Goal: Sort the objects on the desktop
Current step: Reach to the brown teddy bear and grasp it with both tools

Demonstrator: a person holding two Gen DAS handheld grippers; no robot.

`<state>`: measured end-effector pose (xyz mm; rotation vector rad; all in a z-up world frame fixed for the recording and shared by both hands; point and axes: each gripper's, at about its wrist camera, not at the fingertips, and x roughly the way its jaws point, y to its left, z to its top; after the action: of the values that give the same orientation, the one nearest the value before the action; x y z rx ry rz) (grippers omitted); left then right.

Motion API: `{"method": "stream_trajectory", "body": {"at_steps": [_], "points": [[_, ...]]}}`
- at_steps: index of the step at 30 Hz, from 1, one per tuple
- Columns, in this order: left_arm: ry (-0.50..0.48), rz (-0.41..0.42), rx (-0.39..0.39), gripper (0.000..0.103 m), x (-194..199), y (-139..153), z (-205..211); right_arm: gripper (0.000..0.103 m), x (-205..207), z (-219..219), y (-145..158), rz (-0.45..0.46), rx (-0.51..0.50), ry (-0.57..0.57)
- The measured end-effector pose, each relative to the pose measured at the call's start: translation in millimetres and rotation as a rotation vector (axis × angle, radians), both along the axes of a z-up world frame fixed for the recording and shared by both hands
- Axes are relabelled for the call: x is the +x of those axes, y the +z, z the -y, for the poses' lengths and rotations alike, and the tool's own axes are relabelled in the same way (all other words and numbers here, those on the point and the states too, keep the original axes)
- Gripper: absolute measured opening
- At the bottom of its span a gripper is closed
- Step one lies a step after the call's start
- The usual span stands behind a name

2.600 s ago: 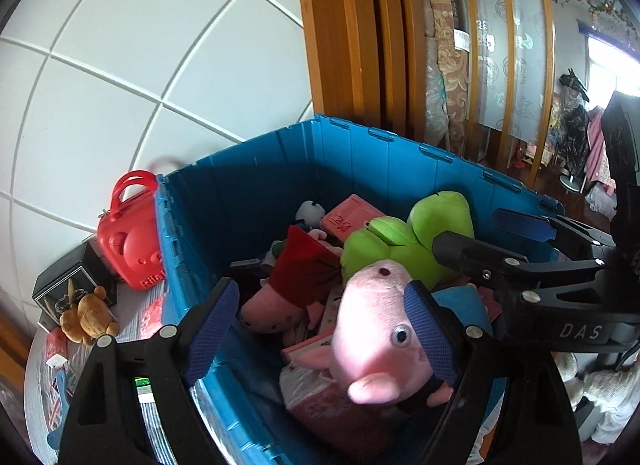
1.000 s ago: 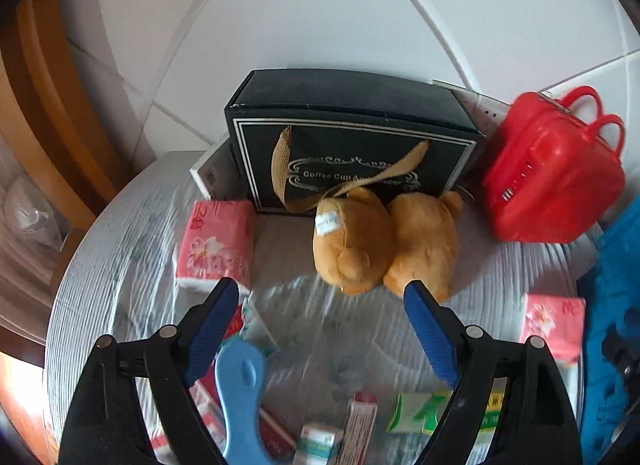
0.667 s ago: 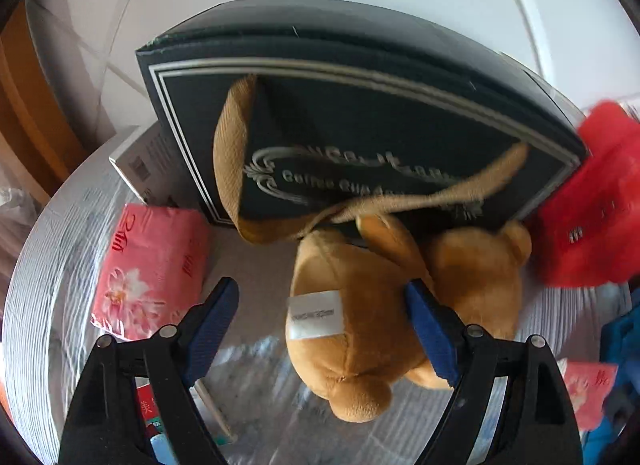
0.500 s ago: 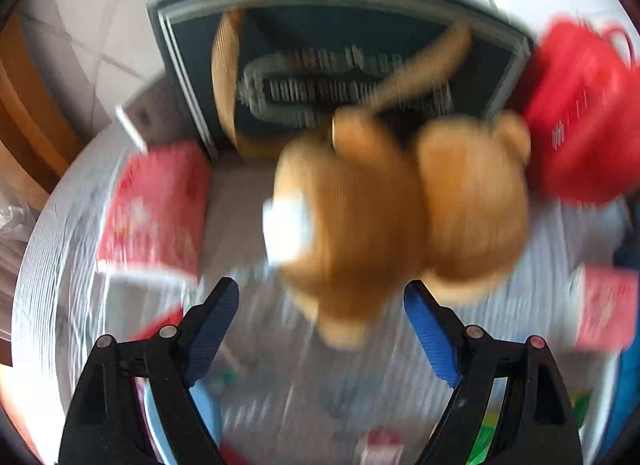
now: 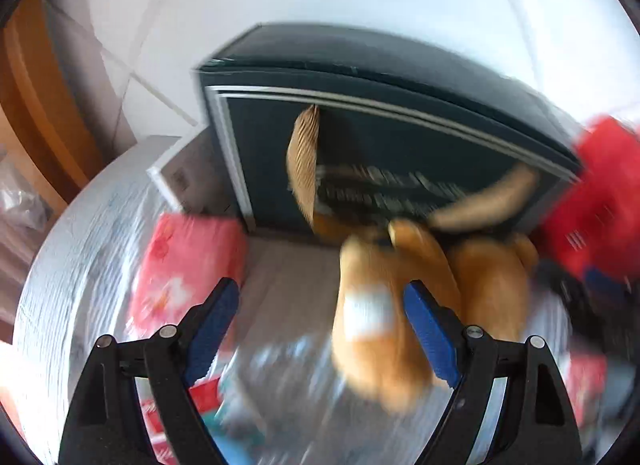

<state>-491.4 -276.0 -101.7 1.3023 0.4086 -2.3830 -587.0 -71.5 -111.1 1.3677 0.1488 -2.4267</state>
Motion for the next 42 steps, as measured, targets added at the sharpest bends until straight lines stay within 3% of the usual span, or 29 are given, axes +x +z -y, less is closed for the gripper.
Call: {"method": "stream_trajectory", "body": {"at_steps": [2, 4, 7, 9, 11, 13, 16, 20, 23, 25, 28, 31, 37, 42], "points": [[0.022, 0.057, -0.052, 0.085, -20.3, -14.7, -3.2, 0.103, -8.7, 1.7, -2.7, 0.005, -0.005, -0.015], [-0.043, 0.114, -0.06, 0.086, -22.8, -26.2, -19.1, 0.103, -14.8, 1.9, -4.1, 0.003, -0.016, -0.027], [-0.117, 0.077, -0.107, 0.086, 15.5, -20.3, -36.8, 0.103, -19.9, 4.1, -7.3, 0.008, -0.018, -0.021], [-0.13, 0.051, -0.079, 0.086, 48.5, -16.6, -39.4, 0.103, -24.0, 8.1, -12.4, 0.019, -0.015, -0.032], [-0.167, 0.064, -0.07, 0.085, 76.8, -15.9, -43.7, 0.103, -23.4, 7.8, -25.4, 0.084, -0.023, -0.02], [-0.198, 0.072, -0.05, 0.085, 103.7, -16.5, -46.7, 0.103, -6.7, 6.7, -40.6, 0.174, -0.006, 0.035], [-0.238, 0.067, 0.051, 0.085, 140.7, -15.8, -48.4, 0.103, 50.0, -18.3, -35.9, 0.112, 0.003, 0.094], [-0.245, -0.013, 0.074, 0.085, 171.9, 5.8, -58.4, 0.103, 96.8, -62.3, -29.7, 0.131, -0.057, 0.074], [-0.253, -0.119, 0.08, 0.085, 181.5, 28.4, -67.8, 0.103, 115.3, -68.3, -30.4, 0.134, -0.074, 0.079], [-0.266, -0.138, 0.049, 0.086, 159.6, 23.8, -74.8, 0.103, 118.8, -73.1, -32.1, 0.151, -0.1, 0.071], [-0.296, 0.035, -0.001, 0.086, 128.4, -14.3, -79.4, 0.103, 124.9, -73.4, -32.7, 0.15, -0.109, 0.051], [-0.324, 0.009, 0.054, 0.09, 141.5, -27.2, -78.0, 0.103, 132.1, -76.7, -28.1, 0.16, -0.125, 0.037], [-0.335, -0.01, 0.053, 0.092, 149.4, -29.6, -80.9, 0.103, 150.1, -58.7, -20.2, 0.146, -0.165, 0.089], [-0.333, -0.014, 0.066, 0.099, 148.2, -45.6, -79.6, 0.103, 151.9, -33.5, -37.6, 0.176, -0.148, 0.125]]}}
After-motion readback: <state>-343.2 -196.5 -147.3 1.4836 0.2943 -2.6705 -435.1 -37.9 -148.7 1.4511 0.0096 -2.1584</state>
